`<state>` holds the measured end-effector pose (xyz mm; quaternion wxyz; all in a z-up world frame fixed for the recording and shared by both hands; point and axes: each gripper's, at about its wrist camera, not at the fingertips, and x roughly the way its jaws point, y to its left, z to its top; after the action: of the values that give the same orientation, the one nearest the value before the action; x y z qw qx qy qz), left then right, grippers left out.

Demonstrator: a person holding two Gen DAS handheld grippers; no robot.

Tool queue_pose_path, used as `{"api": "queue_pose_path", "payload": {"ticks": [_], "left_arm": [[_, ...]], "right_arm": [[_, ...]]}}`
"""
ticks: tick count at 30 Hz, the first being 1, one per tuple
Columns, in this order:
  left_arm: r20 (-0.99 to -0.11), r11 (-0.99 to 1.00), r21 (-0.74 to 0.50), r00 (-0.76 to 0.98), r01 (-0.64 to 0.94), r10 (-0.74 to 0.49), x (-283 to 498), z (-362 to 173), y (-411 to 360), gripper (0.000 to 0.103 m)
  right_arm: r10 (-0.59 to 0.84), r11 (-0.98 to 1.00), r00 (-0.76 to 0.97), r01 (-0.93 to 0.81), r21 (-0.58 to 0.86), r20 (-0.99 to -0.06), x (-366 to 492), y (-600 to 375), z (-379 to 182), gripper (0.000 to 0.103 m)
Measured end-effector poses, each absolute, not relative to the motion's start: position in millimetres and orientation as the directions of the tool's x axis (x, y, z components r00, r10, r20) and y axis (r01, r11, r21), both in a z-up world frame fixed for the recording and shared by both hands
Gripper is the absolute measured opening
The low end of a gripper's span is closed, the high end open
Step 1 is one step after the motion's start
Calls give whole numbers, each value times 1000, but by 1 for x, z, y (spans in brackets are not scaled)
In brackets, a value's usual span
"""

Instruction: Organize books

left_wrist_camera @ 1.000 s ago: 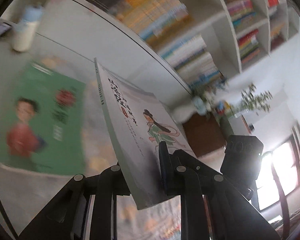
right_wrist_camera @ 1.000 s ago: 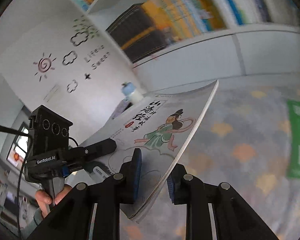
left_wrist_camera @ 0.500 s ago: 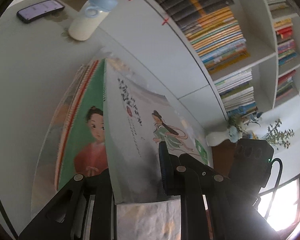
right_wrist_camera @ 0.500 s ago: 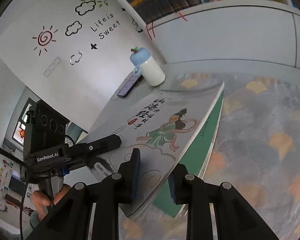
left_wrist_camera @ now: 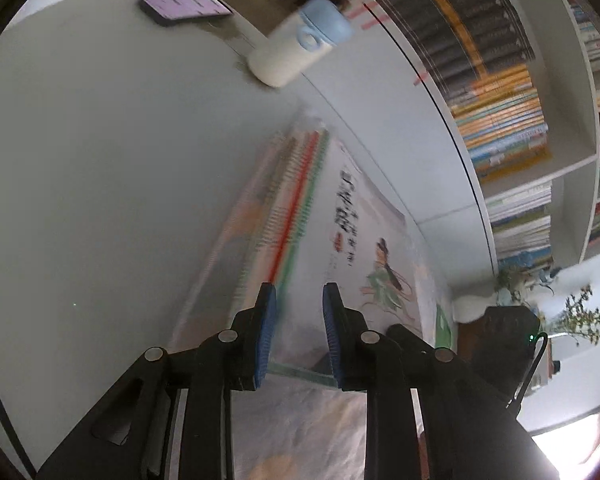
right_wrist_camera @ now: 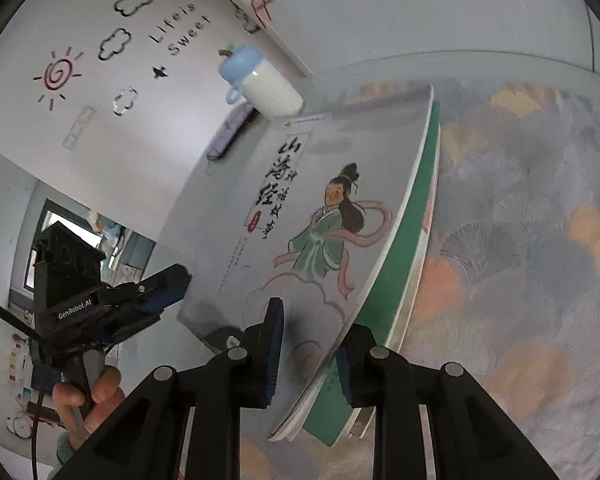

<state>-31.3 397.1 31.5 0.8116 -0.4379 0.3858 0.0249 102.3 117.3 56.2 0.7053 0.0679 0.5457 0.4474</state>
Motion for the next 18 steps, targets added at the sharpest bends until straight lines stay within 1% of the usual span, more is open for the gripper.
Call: {"api": "queue_pose_path", "payload": {"ticks": [4, 9, 11, 13, 16, 18], "left_arm": [[-668, 635, -665, 694, -394, -268, -42, 40, 401, 21], [-661, 671, -653, 698, -353, -276, -40, 60, 387, 21], [-662, 695, -642, 691, -324, -290, -36, 68, 376, 23], [-673, 743, -612, 673, -270, -309, -27, 78, 353, 28], [-685, 796, -579, 636, -178, -356, -14, 91, 313, 28], [-697, 825, -553, 607, -117, -381, -2, 97, 282, 31]], "right_arm": [[691, 601, -8, -550, 581, -723, 99, 118, 57, 25], [684, 610, -47, -510, 606, -728, 93, 99, 56, 31], [683, 616, -56, -491, 616, -728, 87, 84, 58, 32], [698, 613, -57, -469, 636, -714, 75, 58, 61, 32], [702, 630, -27, -440, 639, -711, 60, 14, 63, 38], [698, 661, 23, -407, 631, -716, 49, -24, 63, 47]]}}
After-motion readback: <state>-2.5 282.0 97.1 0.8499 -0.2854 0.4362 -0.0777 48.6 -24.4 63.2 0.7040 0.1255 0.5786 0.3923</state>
